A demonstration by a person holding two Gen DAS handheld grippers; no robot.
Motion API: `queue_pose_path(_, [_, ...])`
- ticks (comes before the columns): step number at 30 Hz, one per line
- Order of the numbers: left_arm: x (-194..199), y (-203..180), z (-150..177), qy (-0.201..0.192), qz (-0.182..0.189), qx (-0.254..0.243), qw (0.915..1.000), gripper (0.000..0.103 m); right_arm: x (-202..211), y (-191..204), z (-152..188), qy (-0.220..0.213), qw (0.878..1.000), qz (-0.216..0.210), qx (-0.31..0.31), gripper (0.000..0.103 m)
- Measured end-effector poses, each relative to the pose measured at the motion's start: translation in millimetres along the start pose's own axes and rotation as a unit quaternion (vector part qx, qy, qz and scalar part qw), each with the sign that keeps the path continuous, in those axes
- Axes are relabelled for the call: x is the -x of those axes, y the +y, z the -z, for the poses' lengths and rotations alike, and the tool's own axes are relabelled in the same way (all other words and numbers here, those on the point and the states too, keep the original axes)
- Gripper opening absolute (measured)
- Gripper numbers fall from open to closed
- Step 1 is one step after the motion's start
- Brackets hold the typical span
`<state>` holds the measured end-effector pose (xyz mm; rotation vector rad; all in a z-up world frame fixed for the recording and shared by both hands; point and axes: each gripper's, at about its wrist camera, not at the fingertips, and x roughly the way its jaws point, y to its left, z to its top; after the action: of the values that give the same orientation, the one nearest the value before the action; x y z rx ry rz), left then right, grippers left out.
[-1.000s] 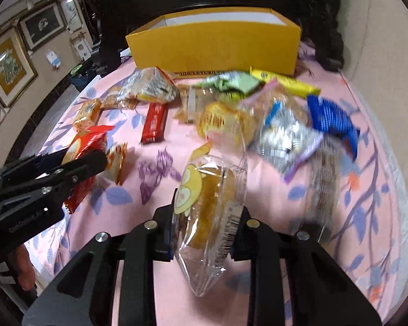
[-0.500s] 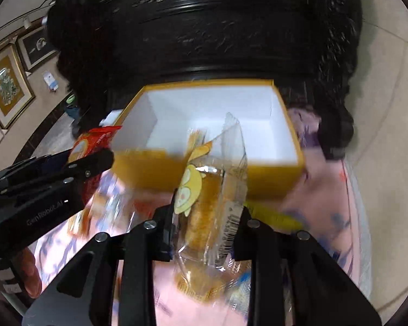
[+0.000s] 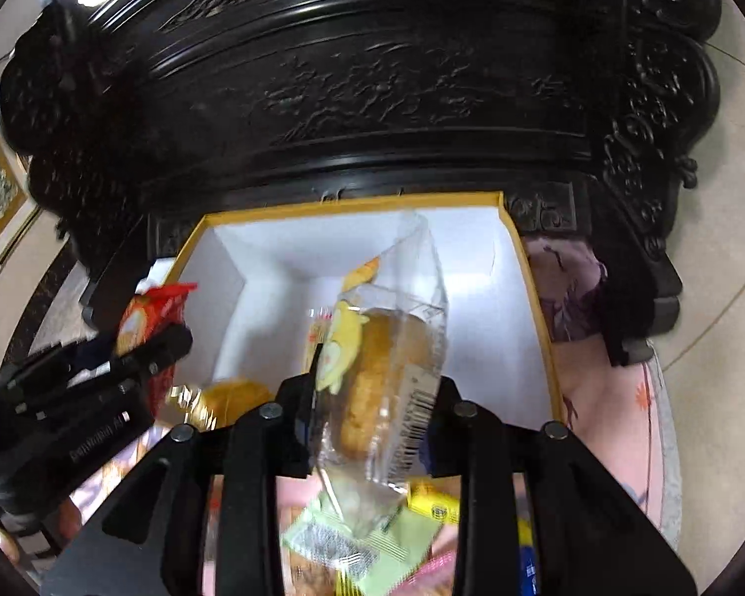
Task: Organize snacks
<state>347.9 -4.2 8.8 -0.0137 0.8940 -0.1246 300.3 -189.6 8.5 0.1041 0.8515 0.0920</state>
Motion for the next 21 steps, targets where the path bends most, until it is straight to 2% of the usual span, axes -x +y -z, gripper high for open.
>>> queue_pose_path(1, [-5,1,-3,0.010,-0.005,-0.005,0.9999,0.082,-2,-2,-2,-0.002,1.000,0.014,-0.002,0.072])
queue_pose_path(2, [-7,4,-4,0.009,-0.036,0.000,0.9993,0.096,-2,-3,-4,-0.013,1.000,0.028,-0.004,0.077])
queue_pose_path(3, [-6,7,-4,0.004,-0.060,0.005,0.9982,0.101,1,-4,-4,-0.023,0.999,0.035,0.001,0.082])
queue_pose_path(4, [-4,11,-2,-0.007,-0.076,0.006,0.9970,0.101,6,-4,-1,-0.033,0.999,0.032,0.014,0.087])
queue_pose_path(7, [7,23,13,-0.030,-0.072,0.003,0.9970,0.101,31,7,19,-0.063,0.994,0.051,0.074,0.099])
queue_pose_path(9, [17,33,31,-0.027,-0.058,0.015,0.9979,0.101,53,16,44,-0.070,0.991,0.038,0.110,0.102])
queue_pose_path(11, [27,42,55,-0.016,-0.040,0.013,0.9990,0.101,68,22,73,-0.053,0.990,0.013,0.131,0.102])
queue_pose_path(14, [44,52,104,-0.004,-0.039,0.005,0.9992,0.101,74,29,136,0.010,0.987,-0.056,0.153,0.102])
queue_pose_path(16, [53,57,136,0.005,-0.033,0.007,0.9994,0.101,68,35,166,0.047,0.982,-0.083,0.165,0.102])
queue_pose_path(18, [62,60,171,0.018,-0.030,0.007,0.9994,0.101,59,44,190,0.065,0.975,-0.085,0.193,0.102])
queue_pose_path(21, [74,60,208,0.022,-0.049,-0.007,0.9985,0.101,46,50,200,0.058,0.971,-0.073,0.220,0.102])
